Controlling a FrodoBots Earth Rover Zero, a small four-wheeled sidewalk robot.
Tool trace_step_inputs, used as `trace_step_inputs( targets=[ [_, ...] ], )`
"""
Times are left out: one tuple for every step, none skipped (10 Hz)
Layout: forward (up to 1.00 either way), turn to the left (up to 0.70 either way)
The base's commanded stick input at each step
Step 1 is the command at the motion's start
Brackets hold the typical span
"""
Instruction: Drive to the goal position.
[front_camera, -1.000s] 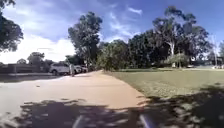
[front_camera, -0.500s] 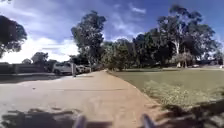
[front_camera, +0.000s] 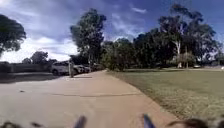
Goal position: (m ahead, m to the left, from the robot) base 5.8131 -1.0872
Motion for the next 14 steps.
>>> trace_step_inputs(
  targets=[
    [1.00, 0.17],
    [1.00, 0.40],
    [1.00, 0.40],
    [1.00, 0.40],
    [1.00, 0.40],
    [1.00, 0.00],
    [1.00, 0.00],
    [1.00, 0.00],
    [1.00, 0.00],
    [1.00, 0.00],
    [1.00, 0.00],
    [1.00, 0.00],
    [1.00, 0.01],
    [1.00, 0.15]
  ],
)
